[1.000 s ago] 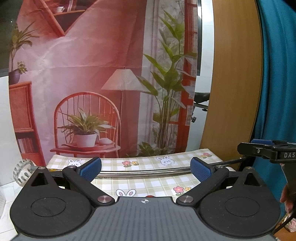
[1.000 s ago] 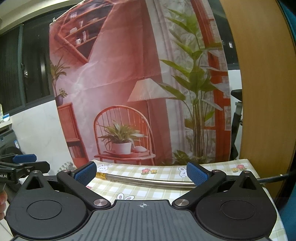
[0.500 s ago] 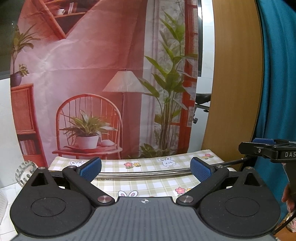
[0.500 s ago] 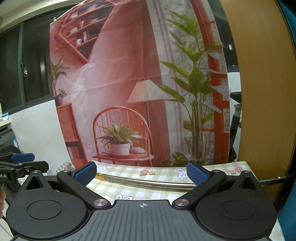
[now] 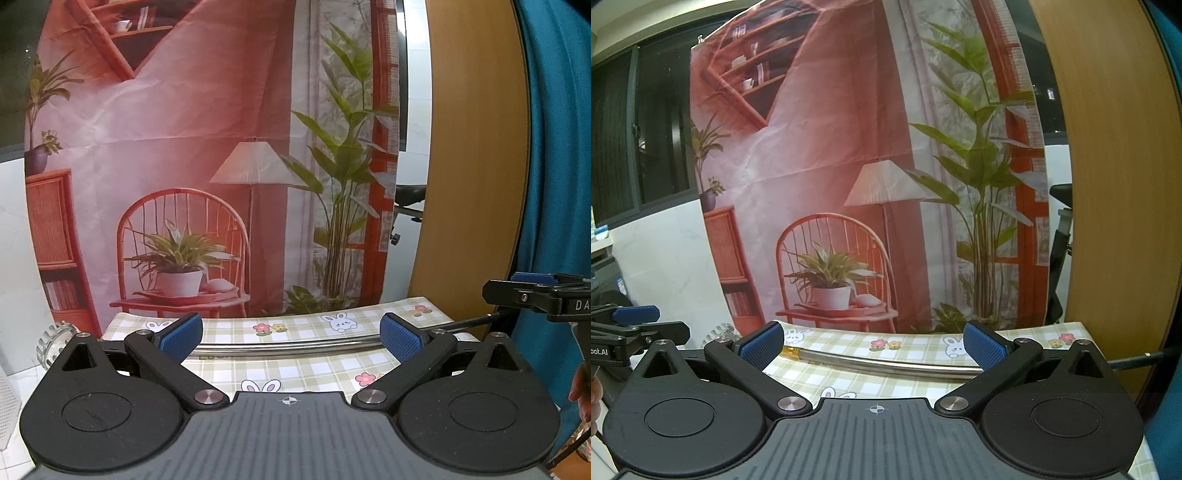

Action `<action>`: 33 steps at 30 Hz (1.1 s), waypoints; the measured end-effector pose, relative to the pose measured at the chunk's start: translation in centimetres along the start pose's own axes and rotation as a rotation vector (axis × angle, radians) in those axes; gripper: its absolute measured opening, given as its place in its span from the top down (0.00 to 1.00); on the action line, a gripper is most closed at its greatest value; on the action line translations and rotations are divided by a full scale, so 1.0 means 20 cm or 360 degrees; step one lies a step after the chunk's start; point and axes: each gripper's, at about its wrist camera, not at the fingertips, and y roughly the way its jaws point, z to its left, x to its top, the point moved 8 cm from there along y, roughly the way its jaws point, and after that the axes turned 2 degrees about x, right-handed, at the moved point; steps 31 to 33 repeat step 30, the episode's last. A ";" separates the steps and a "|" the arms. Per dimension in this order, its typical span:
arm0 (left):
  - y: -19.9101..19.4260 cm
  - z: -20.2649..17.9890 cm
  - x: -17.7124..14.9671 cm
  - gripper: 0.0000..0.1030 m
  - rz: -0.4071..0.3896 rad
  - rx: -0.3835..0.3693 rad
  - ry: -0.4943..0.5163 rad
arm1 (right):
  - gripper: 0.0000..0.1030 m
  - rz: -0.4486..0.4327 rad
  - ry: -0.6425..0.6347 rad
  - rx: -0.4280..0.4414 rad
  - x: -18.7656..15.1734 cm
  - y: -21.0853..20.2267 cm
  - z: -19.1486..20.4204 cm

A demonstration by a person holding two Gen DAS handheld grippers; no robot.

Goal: Organize fruits

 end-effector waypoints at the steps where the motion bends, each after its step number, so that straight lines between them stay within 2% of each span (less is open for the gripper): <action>1: 0.00 0.00 0.00 0.00 -0.0001 0.0000 0.0001 | 0.00 -0.0001 0.0000 0.0000 0.00 0.00 0.00; 33: 0.00 0.02 -0.01 0.00 0.0003 -0.0006 -0.0023 | 0.00 0.0003 0.0005 0.0000 -0.01 0.00 0.00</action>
